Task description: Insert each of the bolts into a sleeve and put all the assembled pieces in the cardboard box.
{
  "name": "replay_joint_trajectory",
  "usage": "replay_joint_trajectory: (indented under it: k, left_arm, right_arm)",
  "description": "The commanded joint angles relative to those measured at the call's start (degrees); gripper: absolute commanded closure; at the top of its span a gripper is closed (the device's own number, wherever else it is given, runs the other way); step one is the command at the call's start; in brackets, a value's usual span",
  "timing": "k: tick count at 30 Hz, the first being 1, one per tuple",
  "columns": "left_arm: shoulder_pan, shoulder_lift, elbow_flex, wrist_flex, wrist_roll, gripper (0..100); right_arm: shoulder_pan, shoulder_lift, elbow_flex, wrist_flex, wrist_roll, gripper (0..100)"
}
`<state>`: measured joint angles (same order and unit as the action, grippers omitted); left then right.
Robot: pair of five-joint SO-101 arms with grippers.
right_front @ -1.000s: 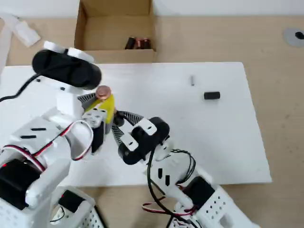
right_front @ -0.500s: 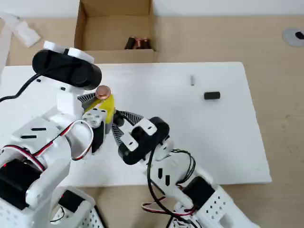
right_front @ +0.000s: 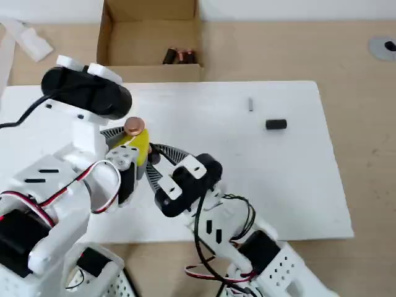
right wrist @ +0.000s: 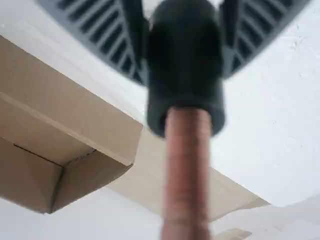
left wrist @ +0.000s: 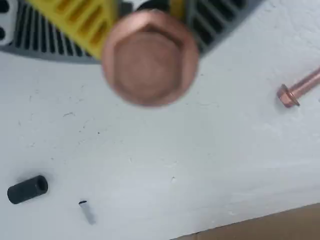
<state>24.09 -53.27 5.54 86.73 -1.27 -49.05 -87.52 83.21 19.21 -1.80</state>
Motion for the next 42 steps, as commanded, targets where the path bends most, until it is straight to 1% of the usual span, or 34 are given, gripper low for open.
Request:
replay_joint_trajectory:
  k: [1,13,19,28,30,32,35,42]
  left_arm:
    - [1.7,0.0,-2.7,-0.3,0.4,99]
    - [1.8,-0.3,-2.3,0.7,0.2,98]
    - [1.8,-0.3,-2.5,3.1,0.1,90]
    - [1.8,-0.4,-3.5,4.0,0.4,90]
    - [1.8,-0.3,-5.7,5.8,0.4,87]
    - [1.8,0.0,-8.3,7.4,-0.2,81]
    - [1.8,0.0,-10.2,9.1,-4.3,73]
    - [1.4,0.0,-10.5,9.8,-5.0,73]
  right_arm:
    - [1.0,-0.8,-0.2,-1.8,-0.4,98.8]
    - [1.1,-0.8,-0.2,-1.8,-0.4,98.8]
    - [1.1,-0.8,-0.3,-1.7,-0.4,98.9]
    - [1.2,-0.8,-0.3,-1.6,-0.5,98.9]
    - [1.5,-0.7,-0.3,-1.6,-0.5,98.9]
    - [2.4,-0.4,-0.5,-1.6,-0.5,98.9]
    - [3.6,-0.3,-0.6,-1.5,-0.5,98.9]
    - [4.3,-0.2,-1.0,-1.6,-0.6,98.9]
